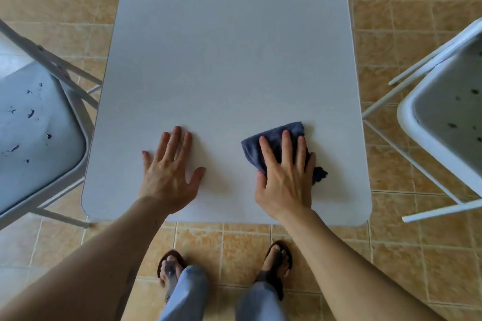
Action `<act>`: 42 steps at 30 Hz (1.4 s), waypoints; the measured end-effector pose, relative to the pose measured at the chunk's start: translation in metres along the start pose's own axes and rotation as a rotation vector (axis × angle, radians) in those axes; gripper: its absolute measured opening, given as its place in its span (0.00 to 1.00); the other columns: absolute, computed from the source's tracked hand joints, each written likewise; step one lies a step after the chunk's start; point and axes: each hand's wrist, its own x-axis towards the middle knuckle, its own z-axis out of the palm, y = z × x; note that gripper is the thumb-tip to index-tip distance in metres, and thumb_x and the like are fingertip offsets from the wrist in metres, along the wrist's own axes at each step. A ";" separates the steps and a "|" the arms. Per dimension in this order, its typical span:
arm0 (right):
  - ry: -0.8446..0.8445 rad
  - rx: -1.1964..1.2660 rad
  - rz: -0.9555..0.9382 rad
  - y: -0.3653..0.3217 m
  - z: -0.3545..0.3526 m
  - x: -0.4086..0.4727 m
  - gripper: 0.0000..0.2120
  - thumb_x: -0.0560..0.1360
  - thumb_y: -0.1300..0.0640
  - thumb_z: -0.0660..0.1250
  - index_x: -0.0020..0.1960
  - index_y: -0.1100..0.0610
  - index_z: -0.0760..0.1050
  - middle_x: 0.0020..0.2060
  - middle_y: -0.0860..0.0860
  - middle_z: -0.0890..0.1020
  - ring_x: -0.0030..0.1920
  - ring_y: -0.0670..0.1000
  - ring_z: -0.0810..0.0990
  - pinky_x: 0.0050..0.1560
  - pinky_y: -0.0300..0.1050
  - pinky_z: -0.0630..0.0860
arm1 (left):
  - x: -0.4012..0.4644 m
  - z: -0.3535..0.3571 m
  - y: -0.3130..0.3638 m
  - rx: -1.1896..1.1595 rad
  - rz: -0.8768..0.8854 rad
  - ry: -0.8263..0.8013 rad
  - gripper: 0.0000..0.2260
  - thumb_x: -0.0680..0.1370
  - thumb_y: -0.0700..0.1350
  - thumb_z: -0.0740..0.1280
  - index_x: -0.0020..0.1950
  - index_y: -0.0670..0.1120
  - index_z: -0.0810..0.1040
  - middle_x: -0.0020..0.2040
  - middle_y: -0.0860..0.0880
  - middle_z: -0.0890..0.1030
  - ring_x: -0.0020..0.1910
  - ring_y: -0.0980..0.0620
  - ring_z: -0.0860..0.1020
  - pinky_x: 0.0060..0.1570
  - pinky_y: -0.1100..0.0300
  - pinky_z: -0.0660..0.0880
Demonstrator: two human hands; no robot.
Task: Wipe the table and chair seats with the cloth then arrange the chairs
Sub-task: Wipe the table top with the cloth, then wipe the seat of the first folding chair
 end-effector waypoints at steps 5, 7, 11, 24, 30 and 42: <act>0.079 0.050 -0.180 -0.013 0.011 -0.006 0.30 0.68 0.63 0.61 0.71 0.53 0.70 0.73 0.60 0.67 0.70 0.66 0.65 0.64 0.62 0.66 | -0.001 0.005 -0.001 -0.053 -0.010 0.028 0.36 0.76 0.64 0.53 0.80 0.50 0.48 0.81 0.49 0.46 0.80 0.46 0.47 0.72 0.32 0.53; 0.096 0.065 -0.224 -0.021 0.013 -0.007 0.29 0.68 0.65 0.62 0.69 0.55 0.73 0.70 0.59 0.71 0.66 0.64 0.68 0.62 0.61 0.69 | -0.001 0.005 -0.002 -0.095 -0.008 0.025 0.36 0.76 0.62 0.54 0.80 0.50 0.48 0.81 0.50 0.46 0.80 0.47 0.46 0.73 0.33 0.50; 0.129 0.119 -0.281 -0.052 0.019 -0.011 0.24 0.70 0.66 0.59 0.64 0.59 0.78 0.64 0.58 0.77 0.59 0.61 0.73 0.57 0.57 0.75 | -0.009 0.000 -0.013 -0.209 0.053 0.055 0.33 0.77 0.55 0.55 0.80 0.46 0.52 0.81 0.49 0.49 0.80 0.48 0.47 0.76 0.37 0.48; 0.125 0.383 -0.449 -0.364 0.058 -0.021 0.26 0.69 0.66 0.60 0.65 0.57 0.77 0.66 0.55 0.76 0.61 0.57 0.72 0.56 0.57 0.77 | -0.159 0.009 -0.310 -0.290 -0.416 0.287 0.31 0.72 0.49 0.57 0.74 0.41 0.66 0.77 0.42 0.63 0.77 0.42 0.61 0.71 0.39 0.64; 0.055 0.386 -0.625 -0.531 0.104 -0.029 0.26 0.71 0.63 0.55 0.66 0.55 0.76 0.69 0.56 0.72 0.60 0.60 0.72 0.58 0.57 0.73 | -0.196 0.024 -0.457 -0.326 -0.594 0.212 0.34 0.72 0.52 0.57 0.78 0.43 0.60 0.79 0.43 0.57 0.78 0.42 0.58 0.75 0.41 0.57; -0.235 -0.217 -0.828 -0.608 0.218 -0.020 0.33 0.71 0.50 0.51 0.76 0.54 0.63 0.77 0.55 0.61 0.77 0.59 0.57 0.73 0.59 0.53 | -0.142 0.049 -0.559 -0.418 -0.306 0.117 0.36 0.72 0.47 0.59 0.80 0.47 0.52 0.81 0.50 0.51 0.79 0.51 0.52 0.77 0.49 0.52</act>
